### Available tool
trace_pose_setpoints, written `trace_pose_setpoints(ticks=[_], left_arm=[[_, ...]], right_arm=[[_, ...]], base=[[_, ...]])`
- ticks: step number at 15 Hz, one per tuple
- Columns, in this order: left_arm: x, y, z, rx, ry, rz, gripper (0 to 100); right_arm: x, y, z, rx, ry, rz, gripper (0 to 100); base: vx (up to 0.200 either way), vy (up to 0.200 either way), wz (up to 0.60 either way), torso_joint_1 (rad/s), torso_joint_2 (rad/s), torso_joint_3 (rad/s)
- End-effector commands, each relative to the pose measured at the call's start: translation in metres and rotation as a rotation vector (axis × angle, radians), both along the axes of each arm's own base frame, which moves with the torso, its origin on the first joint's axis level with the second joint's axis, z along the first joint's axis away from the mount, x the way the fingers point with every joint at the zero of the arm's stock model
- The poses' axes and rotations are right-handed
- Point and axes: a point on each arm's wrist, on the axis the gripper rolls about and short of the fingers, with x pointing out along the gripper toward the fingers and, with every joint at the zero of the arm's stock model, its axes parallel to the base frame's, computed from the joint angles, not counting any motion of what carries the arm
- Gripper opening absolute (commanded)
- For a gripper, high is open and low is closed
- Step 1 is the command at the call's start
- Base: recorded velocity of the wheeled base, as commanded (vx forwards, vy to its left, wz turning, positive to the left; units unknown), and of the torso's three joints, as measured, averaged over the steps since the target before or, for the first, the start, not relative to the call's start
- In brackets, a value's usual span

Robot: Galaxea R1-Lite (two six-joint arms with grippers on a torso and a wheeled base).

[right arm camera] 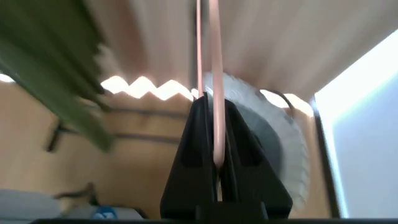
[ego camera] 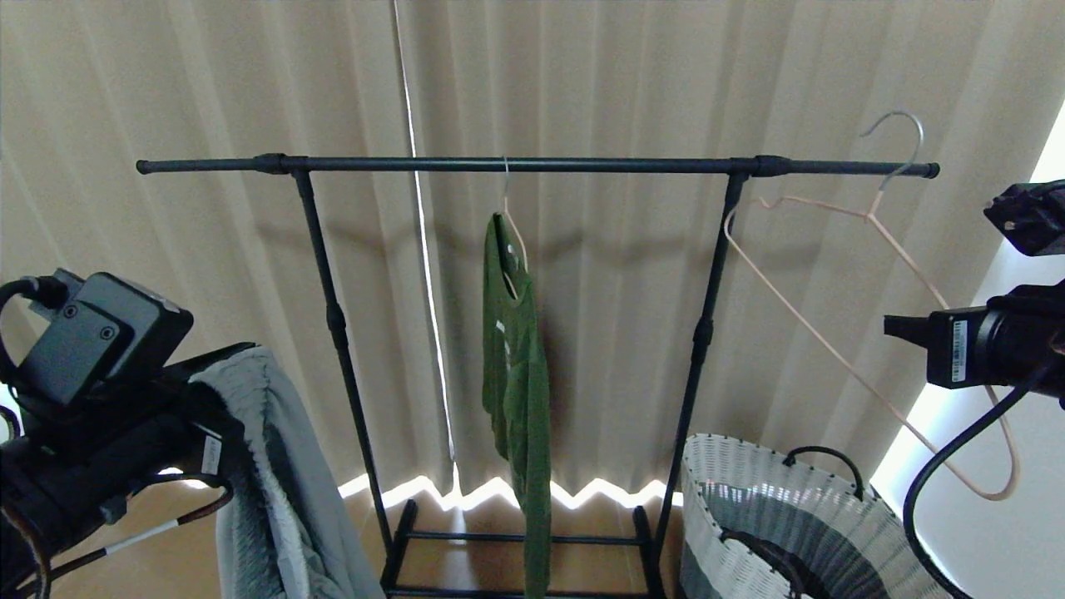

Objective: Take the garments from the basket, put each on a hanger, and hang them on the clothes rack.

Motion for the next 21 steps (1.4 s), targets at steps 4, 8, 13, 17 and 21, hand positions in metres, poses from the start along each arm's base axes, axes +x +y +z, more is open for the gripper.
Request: trace_pose_setpoints(ticks=[4, 8, 13, 17, 21], left_arm=[[0.044, -0.014, 0.023, 0.001, -0.035, 0.046, 0], [0.088, -0.035, 0.028, 0.013, -0.025, 0.110, 0], [0.101, -0.054, 0.040, -0.047, 0.067, 0.126, 0], [0.120, -0.062, 0.039, -0.104, 0.123, 0.266, 0], [0.118, -0.069, 0.039, -0.125, 0.125, 0.250, 0]], right_arm=[[-0.009, 0.025, 0.000, 0.049, -0.037, 0.196, 0], [-0.015, 0.046, 0.001, 0.123, -0.037, 0.433, 0], [-0.033, 0.069, -0.014, 0.160, 0.045, 0.660, 0], [-0.056, 0.087, -0.021, 0.196, 0.098, 0.790, 0], [-0.060, 0.097, -0.027, 0.188, 0.129, 0.838, 0]], base=[[0.000, 0.000, 0.00, 0.000, 0.00, 0.000], [0.000, 0.000, 0.00, 0.000, 0.00, 0.000], [0.000, 0.000, 0.00, 0.000, 0.00, 0.000], [0.000, 0.000, 0.00, 0.000, 0.00, 0.000], [0.000, 0.000, 0.00, 0.000, 0.00, 0.000]])
